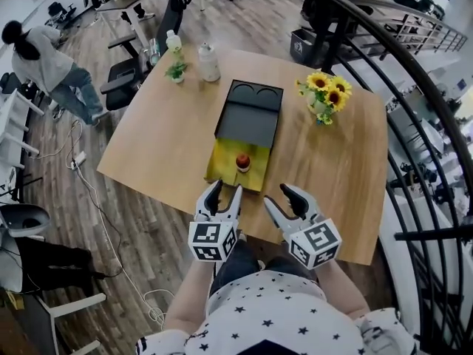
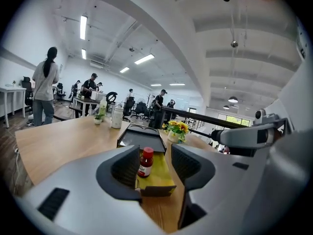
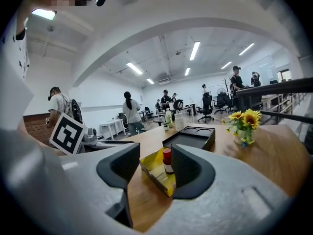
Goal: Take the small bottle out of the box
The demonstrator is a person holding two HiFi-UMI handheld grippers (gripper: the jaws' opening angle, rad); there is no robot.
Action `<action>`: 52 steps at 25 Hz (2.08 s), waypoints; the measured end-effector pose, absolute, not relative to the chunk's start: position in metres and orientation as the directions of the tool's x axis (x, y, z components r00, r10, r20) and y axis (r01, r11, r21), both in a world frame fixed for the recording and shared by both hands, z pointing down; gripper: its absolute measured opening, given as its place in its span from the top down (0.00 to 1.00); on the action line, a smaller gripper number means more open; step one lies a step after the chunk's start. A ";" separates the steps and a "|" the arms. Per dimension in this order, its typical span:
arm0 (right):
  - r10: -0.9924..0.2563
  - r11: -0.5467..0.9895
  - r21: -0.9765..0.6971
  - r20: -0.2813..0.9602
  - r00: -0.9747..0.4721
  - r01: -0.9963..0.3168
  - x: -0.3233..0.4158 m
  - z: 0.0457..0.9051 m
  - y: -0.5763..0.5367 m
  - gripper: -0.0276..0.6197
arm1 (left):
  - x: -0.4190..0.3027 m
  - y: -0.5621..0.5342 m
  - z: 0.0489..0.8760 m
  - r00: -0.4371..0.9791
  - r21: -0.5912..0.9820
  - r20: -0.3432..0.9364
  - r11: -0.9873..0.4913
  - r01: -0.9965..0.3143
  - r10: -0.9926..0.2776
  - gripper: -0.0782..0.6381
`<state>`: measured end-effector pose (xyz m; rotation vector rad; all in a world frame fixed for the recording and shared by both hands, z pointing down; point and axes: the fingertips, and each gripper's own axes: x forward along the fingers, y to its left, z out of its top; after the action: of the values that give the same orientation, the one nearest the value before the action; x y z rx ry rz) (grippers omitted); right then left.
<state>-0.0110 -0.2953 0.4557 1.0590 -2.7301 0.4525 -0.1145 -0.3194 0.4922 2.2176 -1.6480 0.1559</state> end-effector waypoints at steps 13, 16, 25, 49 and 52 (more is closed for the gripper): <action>-0.630 0.674 -0.226 0.321 -0.707 -0.703 -0.021 0.473 -0.345 0.68 | -0.106 -0.379 0.537 0.367 0.201 0.401 -0.310 -0.929 -0.840 0.61; -0.631 0.666 -0.233 0.330 -0.702 -0.709 -0.020 0.477 -0.353 0.68 | -0.101 -0.390 0.544 0.377 0.194 0.418 -0.324 -0.926 -0.826 0.61; -0.631 0.650 -0.248 0.350 -0.692 -0.718 -0.020 0.485 -0.373 0.68 | -0.095 -0.416 0.560 0.383 0.156 0.471 -0.352 -0.923 -0.795 0.61; -0.620 0.660 -0.248 0.354 -0.700 -0.709 -0.015 0.486 -0.370 0.68 | -0.098 -0.427 0.569 0.322 0.073 0.493 -0.331 -0.941 -0.808 0.70; -0.622 0.663 -0.241 0.350 -0.700 -0.709 -0.012 0.485 -0.362 0.68 | -0.100 -0.422 0.562 0.317 0.081 0.477 -0.318 -0.945 -0.820 0.70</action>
<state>-0.0115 -0.3623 0.4845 1.0761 -2.6419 0.5313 -0.0996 -0.4218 0.5622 2.2433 -1.5774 0.5032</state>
